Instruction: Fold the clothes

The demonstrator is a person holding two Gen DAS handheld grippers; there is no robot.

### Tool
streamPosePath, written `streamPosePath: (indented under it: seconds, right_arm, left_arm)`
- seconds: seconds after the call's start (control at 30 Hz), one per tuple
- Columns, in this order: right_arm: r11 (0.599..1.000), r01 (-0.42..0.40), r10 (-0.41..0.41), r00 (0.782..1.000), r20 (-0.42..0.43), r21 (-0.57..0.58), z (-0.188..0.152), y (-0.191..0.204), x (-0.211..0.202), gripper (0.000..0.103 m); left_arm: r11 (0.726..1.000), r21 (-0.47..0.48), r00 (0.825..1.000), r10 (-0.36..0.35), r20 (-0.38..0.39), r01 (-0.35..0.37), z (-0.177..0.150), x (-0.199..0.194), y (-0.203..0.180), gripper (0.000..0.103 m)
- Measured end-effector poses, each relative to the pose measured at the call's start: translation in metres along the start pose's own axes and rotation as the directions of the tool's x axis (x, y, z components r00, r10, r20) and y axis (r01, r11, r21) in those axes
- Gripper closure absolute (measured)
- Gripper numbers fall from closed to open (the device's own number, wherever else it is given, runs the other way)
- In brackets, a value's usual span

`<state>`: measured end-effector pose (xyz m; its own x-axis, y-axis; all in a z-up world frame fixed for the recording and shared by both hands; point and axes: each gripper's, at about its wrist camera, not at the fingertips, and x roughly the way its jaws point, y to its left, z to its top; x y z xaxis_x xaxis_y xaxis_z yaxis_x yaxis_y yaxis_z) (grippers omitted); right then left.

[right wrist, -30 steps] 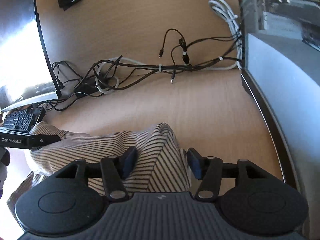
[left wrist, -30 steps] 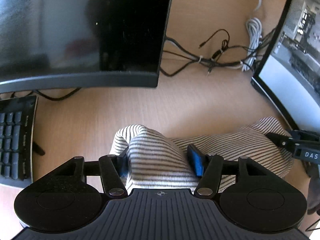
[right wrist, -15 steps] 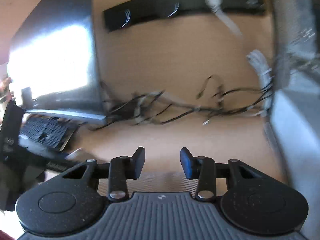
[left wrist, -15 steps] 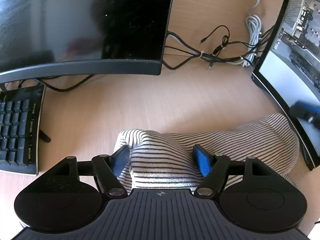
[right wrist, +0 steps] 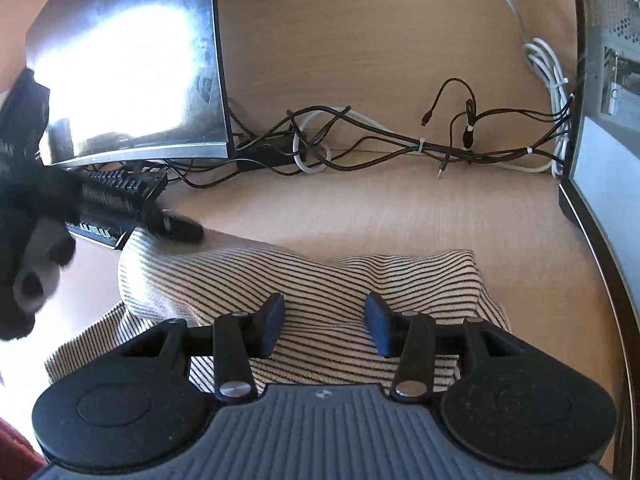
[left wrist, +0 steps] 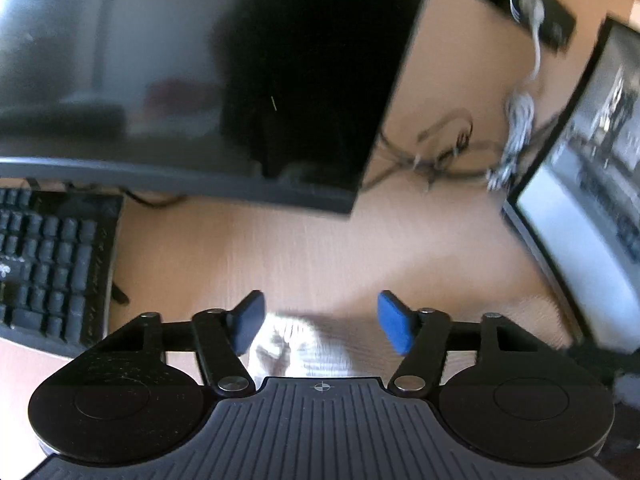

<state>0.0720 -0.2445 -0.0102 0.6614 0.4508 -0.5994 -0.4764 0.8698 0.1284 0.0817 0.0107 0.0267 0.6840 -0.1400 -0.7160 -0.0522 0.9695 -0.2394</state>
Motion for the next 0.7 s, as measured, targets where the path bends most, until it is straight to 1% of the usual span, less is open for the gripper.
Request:
streamPosePath:
  seconds: [0.07,0.1,0.27,0.33,0.37,0.43,0.47,0.5,0.53,0.57,0.63,0.7]
  right_arm:
    - [1.000,0.003,-0.003,1.000,0.003,0.001,-0.001,0.000,0.000,0.056]
    - [1.000,0.005,-0.005,1.000,0.005,0.002,-0.002,0.001,0.000,0.056]
    - [1.000,0.004,-0.004,1.000,0.001,0.003,-0.001,0.001,-0.002,0.055]
    - [0.999,-0.009,0.010,1.000,-0.018,0.035,0.006,-0.003,-0.003,0.055]
    - [0.998,-0.013,0.014,1.000,-0.016,0.060,0.013,-0.007,-0.006,0.053]
    - [0.994,-0.004,0.003,1.000,0.012,0.108,0.029,-0.017,-0.011,0.046]
    - [0.992,0.015,-0.020,0.999,0.036,0.123,0.036,-0.022,-0.014,0.037]
    - [0.990,0.045,-0.054,0.997,0.059,0.137,0.043,-0.027,-0.016,0.026]
    - [0.986,0.085,-0.095,0.993,0.066,0.146,0.048,-0.033,-0.014,0.022]
    - [0.981,0.119,-0.129,0.990,0.052,0.150,0.051,-0.038,-0.009,0.020]
    - [0.972,0.174,-0.172,0.985,-0.025,0.155,0.049,-0.047,0.006,0.020]
    - [0.966,0.197,-0.182,0.978,-0.100,0.167,0.040,-0.054,0.019,0.020]
  left_arm:
    - [1.000,-0.002,0.999,-0.003,-0.049,0.003,-0.011,0.012,-0.003,0.041]
    - [1.000,-0.006,0.998,-0.004,-0.057,0.004,-0.014,0.014,-0.003,0.040]
    - [1.000,-0.025,0.998,0.001,-0.060,-0.002,-0.023,0.017,0.001,0.030]
    - [0.999,-0.033,0.998,0.001,-0.064,-0.003,-0.022,0.018,0.001,0.025]
    - [0.999,-0.037,0.998,0.001,-0.066,-0.004,-0.021,0.018,0.001,0.025]
    - [0.999,-0.031,0.998,0.004,-0.067,-0.006,-0.021,0.018,0.000,0.025]
    - [1.000,-0.022,0.998,0.008,-0.067,-0.009,-0.020,0.018,-0.001,0.025]
    - [1.000,-0.010,0.998,0.013,-0.066,-0.014,-0.020,0.017,-0.003,0.025]
    - [1.000,0.005,0.998,0.018,-0.064,-0.018,-0.020,0.016,-0.004,0.025]
    - [1.000,0.012,0.998,0.021,-0.063,-0.021,-0.020,0.015,-0.004,0.025]
    - [1.000,0.016,0.998,0.023,-0.061,-0.022,-0.021,0.015,-0.004,0.025]
    - [1.000,0.001,0.998,0.016,-0.064,-0.016,-0.020,0.015,-0.003,0.025]
